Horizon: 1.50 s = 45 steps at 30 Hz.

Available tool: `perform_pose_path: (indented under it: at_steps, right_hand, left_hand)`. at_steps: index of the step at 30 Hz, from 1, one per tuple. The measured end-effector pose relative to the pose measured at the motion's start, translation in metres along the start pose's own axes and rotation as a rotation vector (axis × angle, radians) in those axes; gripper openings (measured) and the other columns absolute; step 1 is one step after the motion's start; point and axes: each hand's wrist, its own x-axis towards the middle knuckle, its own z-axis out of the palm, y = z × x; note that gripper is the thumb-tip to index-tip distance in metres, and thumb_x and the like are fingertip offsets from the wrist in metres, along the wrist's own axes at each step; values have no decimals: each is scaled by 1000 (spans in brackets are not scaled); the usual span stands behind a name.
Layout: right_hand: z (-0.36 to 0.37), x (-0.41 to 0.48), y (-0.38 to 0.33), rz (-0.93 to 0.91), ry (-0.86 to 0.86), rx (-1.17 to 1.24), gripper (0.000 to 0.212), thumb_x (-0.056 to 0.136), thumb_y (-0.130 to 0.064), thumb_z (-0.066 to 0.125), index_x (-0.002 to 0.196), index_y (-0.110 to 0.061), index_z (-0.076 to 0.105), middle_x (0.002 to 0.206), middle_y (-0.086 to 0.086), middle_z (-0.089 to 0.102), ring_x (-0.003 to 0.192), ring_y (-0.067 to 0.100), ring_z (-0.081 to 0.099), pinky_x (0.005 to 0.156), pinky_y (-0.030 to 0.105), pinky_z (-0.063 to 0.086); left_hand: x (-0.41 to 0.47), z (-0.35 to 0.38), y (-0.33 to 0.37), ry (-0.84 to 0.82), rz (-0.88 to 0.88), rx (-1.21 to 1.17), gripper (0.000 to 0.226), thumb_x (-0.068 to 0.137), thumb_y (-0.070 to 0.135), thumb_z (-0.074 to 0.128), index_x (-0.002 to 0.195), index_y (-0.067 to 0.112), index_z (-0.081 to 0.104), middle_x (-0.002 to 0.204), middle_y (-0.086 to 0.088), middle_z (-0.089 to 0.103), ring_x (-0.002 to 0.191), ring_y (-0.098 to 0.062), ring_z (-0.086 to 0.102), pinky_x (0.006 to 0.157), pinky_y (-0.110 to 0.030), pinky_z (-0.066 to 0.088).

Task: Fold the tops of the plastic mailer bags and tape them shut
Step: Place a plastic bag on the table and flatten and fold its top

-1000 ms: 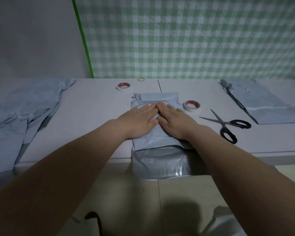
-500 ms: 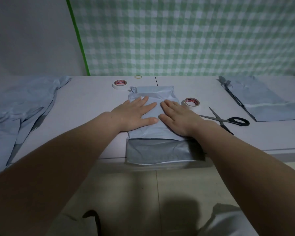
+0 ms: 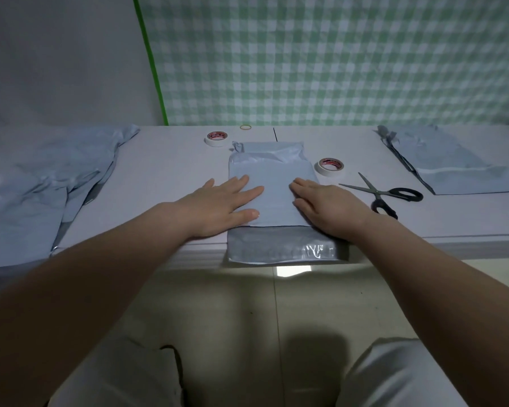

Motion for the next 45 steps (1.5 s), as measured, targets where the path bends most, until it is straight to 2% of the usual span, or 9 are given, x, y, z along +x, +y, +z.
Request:
perform_pose_path:
  at_steps: [5, 9, 17, 23, 27, 34, 38, 41, 45]
  right_hand:
    - [5, -15, -1, -64, 183, -16, 24, 99, -28, 39, 97, -11, 56, 98, 3, 64, 86, 30, 59, 68, 40, 46]
    - [8, -27, -3, -63, 235, 1, 23, 96, -29, 44, 92, -14, 61, 90, 3, 68, 83, 30, 61, 67, 41, 49]
    - [6, -62, -10, 25, 164, 71, 69, 80, -74, 42, 130, -28, 52, 140, -13, 48, 120, 15, 51, 92, 32, 42]
    - [12, -74, -4, -72, 89, 17, 116, 54, -93, 39, 146, -22, 33, 153, -2, 30, 140, 18, 31, 115, 33, 14]
    - [13, -78, 1, -101, 78, -9, 101, 63, -51, 80, 147, -27, 30, 155, -3, 27, 141, 15, 28, 116, 33, 14]
    - [-4, -81, 4, 129, 166, 498, 40, 79, -10, 72, 118, -23, 67, 119, -11, 65, 111, 3, 58, 99, 17, 40]
    - [-7, -77, 2, 223, 239, 643, 23, 83, -7, 65, 92, -25, 74, 90, -10, 72, 87, 7, 65, 82, 21, 49]
    - [1, -69, 0, 312, 389, 657, 25, 83, -6, 61, 83, -29, 72, 74, -14, 68, 73, 7, 60, 71, 25, 48]
    - [4, -56, -5, 355, 533, 680, 19, 86, -12, 60, 81, -27, 70, 73, -4, 68, 69, 14, 58, 64, 26, 46]
  left_hand:
    - [-26, 7, -5, 151, 53, -79, 67, 91, 62, 41, 149, 35, 21, 159, 8, 10, 145, -9, 14, 117, -26, 7]
    - [-44, 13, -5, 105, 63, -72, 104, 62, 93, 21, 150, 37, 15, 159, 11, 5, 145, -5, 7, 120, -31, 2]
    - [-54, 19, -4, 22, 78, 223, 114, 70, 74, 58, 150, 30, -9, 157, 6, -15, 146, -13, -12, 117, -39, 0]
    - [-60, 25, 6, 192, 98, 123, 81, 76, 63, 6, 151, 32, 13, 159, -3, 14, 147, -21, 10, 114, -36, 17]
    - [-61, 26, 13, 206, 69, 66, 50, 101, 27, 26, 148, 38, 17, 160, -3, 9, 148, -20, 5, 117, -35, 9]
    - [-64, 33, 11, 495, 176, -112, 55, 83, 28, 29, 122, 12, 65, 129, -8, 60, 121, -24, 57, 105, -29, 32]
    - [-59, 31, 16, 630, 93, -224, 34, 85, 28, 48, 99, 11, 75, 98, -5, 74, 93, -23, 67, 80, -31, 51]
    - [-51, 29, 21, 690, -44, -318, 40, 93, 36, 51, 73, 4, 64, 69, -10, 64, 69, -25, 59, 63, -32, 40]
    - [-42, 23, 29, 800, -146, -341, 34, 96, 24, 51, 69, 2, 51, 63, -10, 54, 63, -26, 49, 57, -32, 28]
